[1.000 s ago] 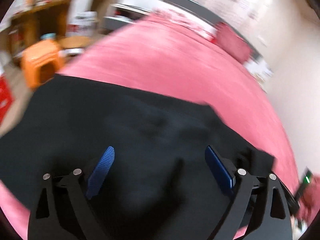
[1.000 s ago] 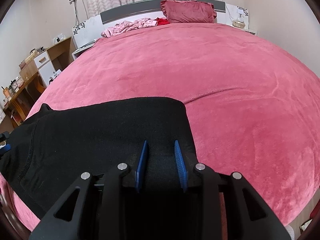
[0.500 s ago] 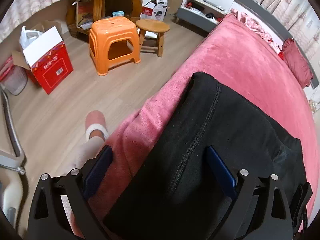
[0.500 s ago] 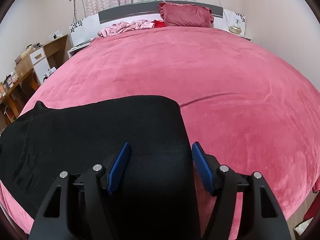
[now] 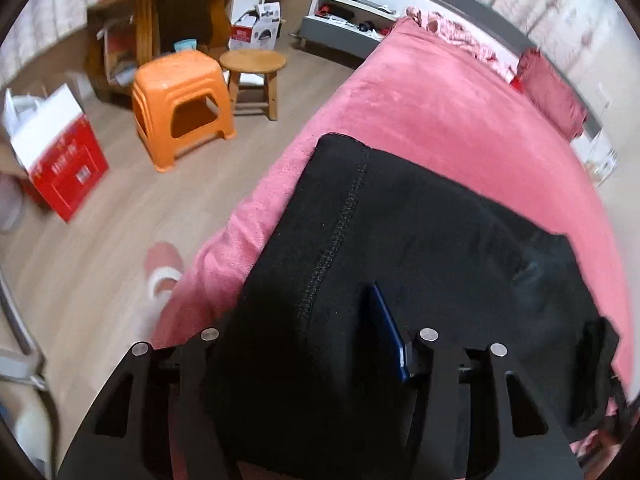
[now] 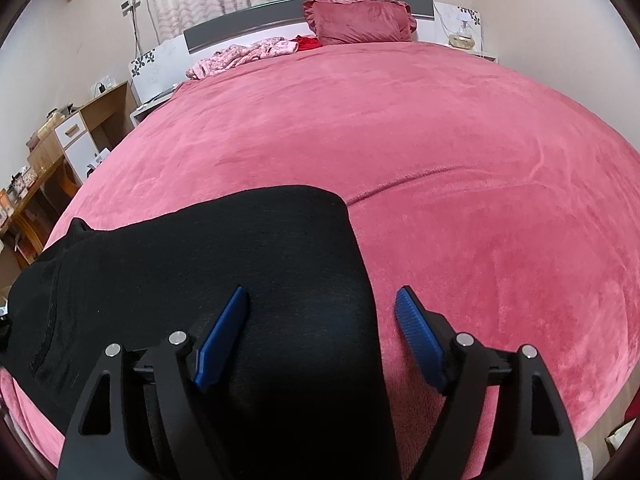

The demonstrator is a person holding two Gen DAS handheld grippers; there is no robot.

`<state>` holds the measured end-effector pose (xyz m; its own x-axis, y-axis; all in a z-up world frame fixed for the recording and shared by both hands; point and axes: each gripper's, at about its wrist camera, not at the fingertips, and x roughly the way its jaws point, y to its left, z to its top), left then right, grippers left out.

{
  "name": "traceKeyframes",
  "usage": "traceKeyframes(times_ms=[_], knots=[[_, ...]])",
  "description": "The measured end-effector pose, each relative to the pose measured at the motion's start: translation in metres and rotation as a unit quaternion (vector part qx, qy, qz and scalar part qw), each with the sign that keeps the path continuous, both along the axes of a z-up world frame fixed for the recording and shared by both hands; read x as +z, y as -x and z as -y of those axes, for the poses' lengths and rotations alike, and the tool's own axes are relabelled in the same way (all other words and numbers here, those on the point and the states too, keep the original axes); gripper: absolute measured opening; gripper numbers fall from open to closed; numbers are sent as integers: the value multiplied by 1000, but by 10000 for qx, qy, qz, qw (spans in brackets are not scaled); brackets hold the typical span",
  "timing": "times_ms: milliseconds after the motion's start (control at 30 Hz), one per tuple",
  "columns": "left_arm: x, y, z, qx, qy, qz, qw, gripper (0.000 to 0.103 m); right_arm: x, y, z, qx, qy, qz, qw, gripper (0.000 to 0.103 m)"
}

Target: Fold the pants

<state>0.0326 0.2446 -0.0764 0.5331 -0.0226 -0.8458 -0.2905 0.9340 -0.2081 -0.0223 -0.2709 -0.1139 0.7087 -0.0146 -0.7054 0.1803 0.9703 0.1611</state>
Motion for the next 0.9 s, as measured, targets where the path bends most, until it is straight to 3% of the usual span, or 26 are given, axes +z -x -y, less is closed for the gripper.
traceKeyframes(times_ms=[67, 133, 200, 267, 367, 567, 900], knots=[[-2, -1, 4, -49, -150, -13, 9999, 51, 0, 1, 1, -10, -30, -4, 10000, 78], [-3, 0, 0, -4, -17, 23, 10000, 49, 0, 1, 1, -9, -37, -5, 10000, 78], [-2, 3, -4, 67, 57, 77, 9999, 39, 0, 1, 1, -12, -37, -5, 10000, 78], [0, 4, -5, 131, 10, 127, 9998, 23, 0, 2, 1, -18, -46, -9, 10000, 78], [5, 4, -1, 128, -112, 214, 9996, 18, 1, 2, 1, -21, -55, -11, 10000, 78], [30, 4, 14, -6, -46, 640, 9979, 14, 1, 2, 2, -26, -74, -10, 10000, 79], [95, 9, 62, -615, 623, 1477, 9851, 13, 1, 5, 3, -45, -114, -46, 9999, 79]])
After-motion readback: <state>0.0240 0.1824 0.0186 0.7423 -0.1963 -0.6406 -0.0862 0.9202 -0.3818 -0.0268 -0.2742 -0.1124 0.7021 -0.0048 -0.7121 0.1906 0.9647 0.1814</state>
